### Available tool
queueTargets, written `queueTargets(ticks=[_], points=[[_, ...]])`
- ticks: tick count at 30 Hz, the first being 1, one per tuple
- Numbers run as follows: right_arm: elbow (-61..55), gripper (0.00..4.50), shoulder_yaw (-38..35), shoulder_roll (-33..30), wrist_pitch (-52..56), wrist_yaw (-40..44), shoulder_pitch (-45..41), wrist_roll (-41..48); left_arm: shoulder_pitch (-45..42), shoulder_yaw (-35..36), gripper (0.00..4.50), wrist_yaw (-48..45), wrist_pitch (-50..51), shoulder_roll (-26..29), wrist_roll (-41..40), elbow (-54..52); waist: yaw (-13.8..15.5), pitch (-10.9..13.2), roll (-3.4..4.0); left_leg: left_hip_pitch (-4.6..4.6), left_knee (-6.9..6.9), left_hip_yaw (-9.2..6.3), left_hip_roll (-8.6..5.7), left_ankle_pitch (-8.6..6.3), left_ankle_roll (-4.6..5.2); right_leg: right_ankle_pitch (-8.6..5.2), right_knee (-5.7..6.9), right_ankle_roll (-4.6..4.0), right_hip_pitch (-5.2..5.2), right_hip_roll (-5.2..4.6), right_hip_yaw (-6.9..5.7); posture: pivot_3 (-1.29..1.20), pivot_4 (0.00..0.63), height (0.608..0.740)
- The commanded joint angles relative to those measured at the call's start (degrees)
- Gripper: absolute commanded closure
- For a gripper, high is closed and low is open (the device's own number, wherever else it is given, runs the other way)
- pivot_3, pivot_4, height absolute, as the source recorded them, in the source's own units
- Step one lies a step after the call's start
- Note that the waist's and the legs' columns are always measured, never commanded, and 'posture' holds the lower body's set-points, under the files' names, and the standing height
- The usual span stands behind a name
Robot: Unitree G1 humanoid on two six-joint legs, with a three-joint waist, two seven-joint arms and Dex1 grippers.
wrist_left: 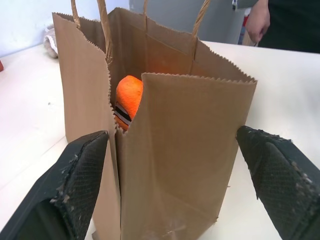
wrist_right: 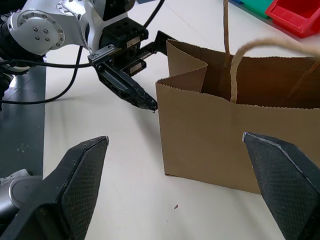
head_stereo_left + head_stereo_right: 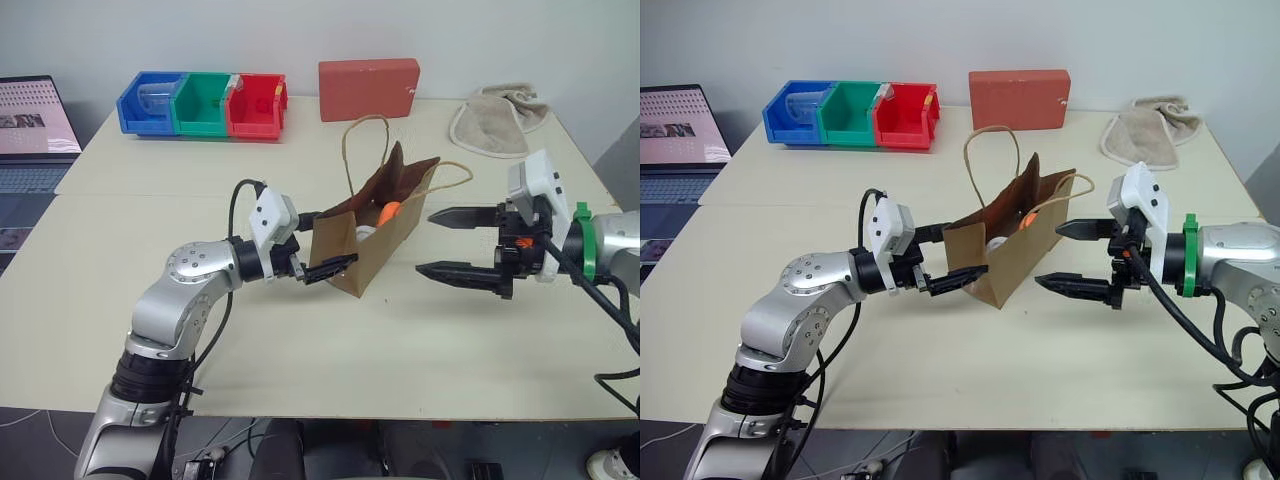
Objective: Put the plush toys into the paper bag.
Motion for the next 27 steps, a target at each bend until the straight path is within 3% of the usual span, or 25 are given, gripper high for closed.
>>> queueTargets(ticks=[1,13,18,27], points=[[-1.45,0.00,-0.22,0.07,-1.93,0.01,0.03,-0.90,0.18,2.57,0.12,-0.33,1.83,0.92,-3.01,-2.66,0.02,0.00,0.00,0.00,0.00,0.00,0.00,0.00,0.00,0.00,0.00,0.00,0.00,0.00,0.00,0.00,0.150,0.740],[-2.19,0.00,5.33,2.18,-6.90,-0.81,1.53,-8.24,0.31,3.91,0.12,-0.39,3.71,2.23,-4.43,-2.56,0.03,0.00,0.00,0.00,0.01,-0.02,0.00,0.00,0.00,0.00,0.02,0.00,0.00,0.00,-0.02,0.00,0.150,0.740],[0.55,0.00,10.58,6.05,-9.82,-6.04,0.78,-16.57,0.56,3.77,0.12,0.23,4.12,1.88,-4.77,-3.25,-0.13,-0.01,-0.01,0.02,0.02,-0.01,0.00,0.00,0.00,0.00,0.06,0.00,0.00,0.00,-0.01,0.00,0.150,0.740],[4.14,0.00,15.16,17.55,-7.79,-13.61,-2.48,-20.99,0.22,3.47,0.12,0.73,5.00,1.22,-5.27,-4.47,-0.23,-0.01,-0.02,0.03,0.03,-0.05,0.00,0.00,-0.01,0.00,0.16,0.00,-0.01,0.01,-0.02,0.00,0.150,0.740]])
